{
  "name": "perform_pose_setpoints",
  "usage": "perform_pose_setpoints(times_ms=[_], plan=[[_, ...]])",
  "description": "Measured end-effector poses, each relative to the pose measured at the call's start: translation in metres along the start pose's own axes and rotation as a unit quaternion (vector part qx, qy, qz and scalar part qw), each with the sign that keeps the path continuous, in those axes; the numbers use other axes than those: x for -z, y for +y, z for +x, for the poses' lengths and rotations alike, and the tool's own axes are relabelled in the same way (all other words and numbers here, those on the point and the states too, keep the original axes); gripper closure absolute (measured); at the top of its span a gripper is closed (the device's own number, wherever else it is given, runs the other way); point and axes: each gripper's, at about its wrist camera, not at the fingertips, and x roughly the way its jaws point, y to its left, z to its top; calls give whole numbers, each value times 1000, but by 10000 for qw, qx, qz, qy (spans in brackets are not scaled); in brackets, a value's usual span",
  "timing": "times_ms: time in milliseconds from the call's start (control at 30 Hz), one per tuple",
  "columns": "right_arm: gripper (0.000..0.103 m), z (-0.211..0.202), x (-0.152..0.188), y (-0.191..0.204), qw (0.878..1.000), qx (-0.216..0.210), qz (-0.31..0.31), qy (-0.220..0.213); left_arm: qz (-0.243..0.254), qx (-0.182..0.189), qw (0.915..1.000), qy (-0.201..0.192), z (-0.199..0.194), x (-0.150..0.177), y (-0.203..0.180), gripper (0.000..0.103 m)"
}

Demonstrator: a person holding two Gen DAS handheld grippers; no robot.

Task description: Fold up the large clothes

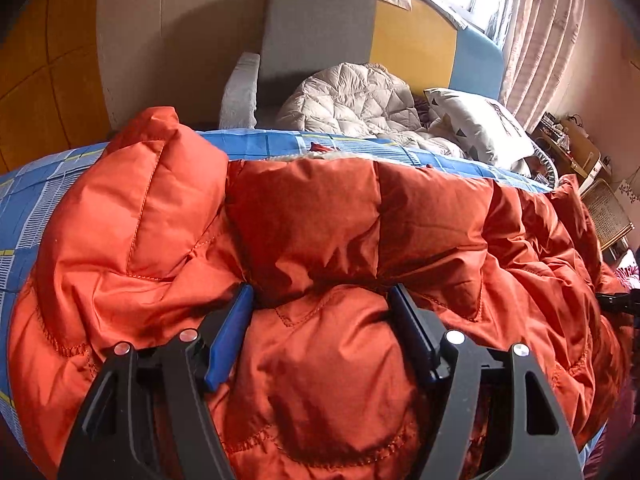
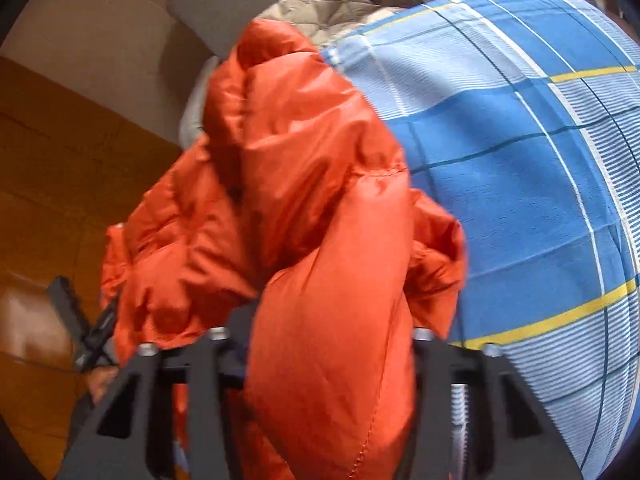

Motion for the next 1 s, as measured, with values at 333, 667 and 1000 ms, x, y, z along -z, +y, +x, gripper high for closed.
perform_pose_setpoints(times_ms=[333, 667, 1000], plan=[[83, -34, 11, 51, 9996, -114, -205, -122, 38, -46, 10000, -14, 4, 2, -3, 34], [86, -46, 11, 134, 9976, 137, -573, -356, -122, 51, 9999, -59, -6, 4, 1, 43], [86, -39, 11, 146, 9948, 497, -778, -424, -31, 521, 9973, -508, -51, -4, -33, 56]])
